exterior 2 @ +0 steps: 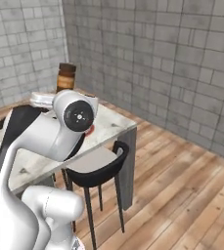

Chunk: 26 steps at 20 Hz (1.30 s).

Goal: Take the cinnamon bottle from the cabinet and place it on the dining table, next to the plate with the cupcake. Then take the chocolate from the dining counter and place it on the cupcake plate.

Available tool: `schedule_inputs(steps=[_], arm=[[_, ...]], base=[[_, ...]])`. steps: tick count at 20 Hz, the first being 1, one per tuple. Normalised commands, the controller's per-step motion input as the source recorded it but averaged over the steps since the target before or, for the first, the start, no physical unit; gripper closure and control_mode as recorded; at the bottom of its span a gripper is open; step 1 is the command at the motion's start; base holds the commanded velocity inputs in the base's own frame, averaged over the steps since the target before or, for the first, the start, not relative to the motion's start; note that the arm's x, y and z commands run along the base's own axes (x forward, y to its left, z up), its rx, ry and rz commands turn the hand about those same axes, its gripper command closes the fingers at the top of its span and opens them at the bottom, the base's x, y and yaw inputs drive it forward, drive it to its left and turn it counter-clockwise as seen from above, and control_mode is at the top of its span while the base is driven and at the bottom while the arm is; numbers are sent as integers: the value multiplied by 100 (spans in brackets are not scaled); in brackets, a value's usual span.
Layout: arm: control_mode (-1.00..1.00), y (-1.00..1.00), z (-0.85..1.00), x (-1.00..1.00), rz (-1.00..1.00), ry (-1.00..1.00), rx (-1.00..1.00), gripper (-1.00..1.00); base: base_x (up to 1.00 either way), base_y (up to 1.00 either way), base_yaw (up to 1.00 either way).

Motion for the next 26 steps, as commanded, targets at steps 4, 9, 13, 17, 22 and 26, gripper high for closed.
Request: schedule_inputs(steps=[4,9,13,17,22,26], arm=[[100,0,0,0,0,0,0,100],[100,0,0,0,0,0,0,100],[100,0,0,0,0,0,0,100],[100,0,0,0,0,0,0,100],[100,0,0,0,0,0,0,100],[100,0,0,0,0,0,0,100]], base=[[48,-36,39],[42,-45,32],[41,-45,31],[35,-53,25],[34,-55,22],[23,-68,12]])
